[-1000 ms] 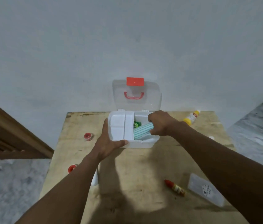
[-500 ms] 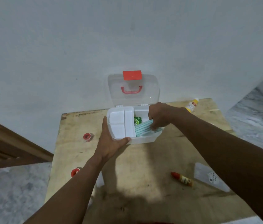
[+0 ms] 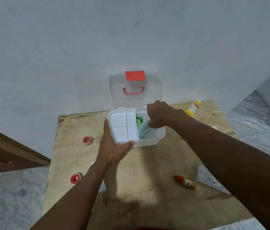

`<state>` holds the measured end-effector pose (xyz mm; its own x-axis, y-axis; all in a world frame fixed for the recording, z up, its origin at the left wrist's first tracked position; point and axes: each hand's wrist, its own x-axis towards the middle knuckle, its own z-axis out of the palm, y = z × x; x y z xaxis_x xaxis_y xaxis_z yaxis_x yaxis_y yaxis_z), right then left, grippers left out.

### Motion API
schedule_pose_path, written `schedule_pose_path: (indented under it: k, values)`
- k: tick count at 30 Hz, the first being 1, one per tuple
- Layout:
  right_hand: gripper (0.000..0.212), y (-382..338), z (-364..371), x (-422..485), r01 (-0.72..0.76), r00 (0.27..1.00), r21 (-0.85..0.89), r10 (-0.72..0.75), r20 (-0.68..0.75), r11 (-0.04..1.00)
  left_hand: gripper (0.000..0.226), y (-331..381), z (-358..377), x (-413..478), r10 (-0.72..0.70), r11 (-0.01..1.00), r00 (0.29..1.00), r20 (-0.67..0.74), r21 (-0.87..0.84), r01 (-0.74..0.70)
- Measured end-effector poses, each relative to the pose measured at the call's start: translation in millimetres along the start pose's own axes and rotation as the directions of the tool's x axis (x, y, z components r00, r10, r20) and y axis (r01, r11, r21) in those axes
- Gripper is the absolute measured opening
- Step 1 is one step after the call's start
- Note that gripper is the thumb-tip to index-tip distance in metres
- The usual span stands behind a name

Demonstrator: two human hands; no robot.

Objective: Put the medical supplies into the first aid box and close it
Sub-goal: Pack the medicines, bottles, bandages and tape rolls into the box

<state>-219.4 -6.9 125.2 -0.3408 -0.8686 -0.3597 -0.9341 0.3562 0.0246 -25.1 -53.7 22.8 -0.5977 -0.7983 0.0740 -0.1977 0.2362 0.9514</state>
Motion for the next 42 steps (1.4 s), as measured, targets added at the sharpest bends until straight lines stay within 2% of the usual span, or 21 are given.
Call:
schedule_pose_path:
  k: [3, 9, 12, 15, 20, 26, 37, 42]
  values:
    - [0.032, 2.8, -2.3, 3.7, 0.019, 0.997, -0.03, -0.022, -0.08, 0.999, 0.094, -1.7, 2.7, 3.3, -0.011, 1.0, 1.0, -0.015, 0.008, 0.011]
    - [0.027, 6.4, -8.3, 2.0, -0.025, 0.998, -0.028, 0.027, 0.052, 0.999, 0.096, -2.2, 3.2, 3.4, -0.031, 1.0, 0.999, -0.015, 0.002, 0.031]
    - [0.038, -3.0, 8.9, 3.7, -0.04, 0.998, 0.047, 0.038, 0.053, 0.998, 0.095, -1.1, 2.1, 3.1, -0.031, 0.999, 0.999, -0.009, 0.006, 0.032]
    - [0.041, -13.3, 36.1, 6.7, -0.039, 0.997, 0.147, 0.03, 0.066, 0.988, 0.095, 0.0, 1.9, 3.4, -0.037, 0.999, 0.999, 0.001, -0.002, 0.037]
    - [0.031, -17.8, 60.5, 15.9, -0.129, 0.988, 0.354, 0.09, 0.125, 0.926, 0.093, -2.6, 0.9, 4.3, -0.065, 0.998, 0.998, -0.009, 0.021, 0.065]
    - [0.029, -21.2, 70.8, 24.5, -0.212, 0.977, 0.507, 0.186, 0.102, 0.836, 0.092, -6.5, 1.0, 4.8, -0.056, 0.997, 0.998, -0.023, 0.051, 0.057]
    - [0.023, -25.1, 75.4, 26.5, -0.202, 0.977, 0.538, 0.203, 0.059, 0.819, 0.091, -6.4, 1.8, 4.0, -0.074, 0.996, 0.997, -0.021, 0.046, 0.075]
    - [0.022, -24.2, 78.0, 18.3, -0.133, 0.988, 0.529, 0.155, 0.003, 0.838, 0.094, -6.6, 0.2, 3.4, -0.073, 0.995, 0.997, 0.021, 0.063, 0.072]
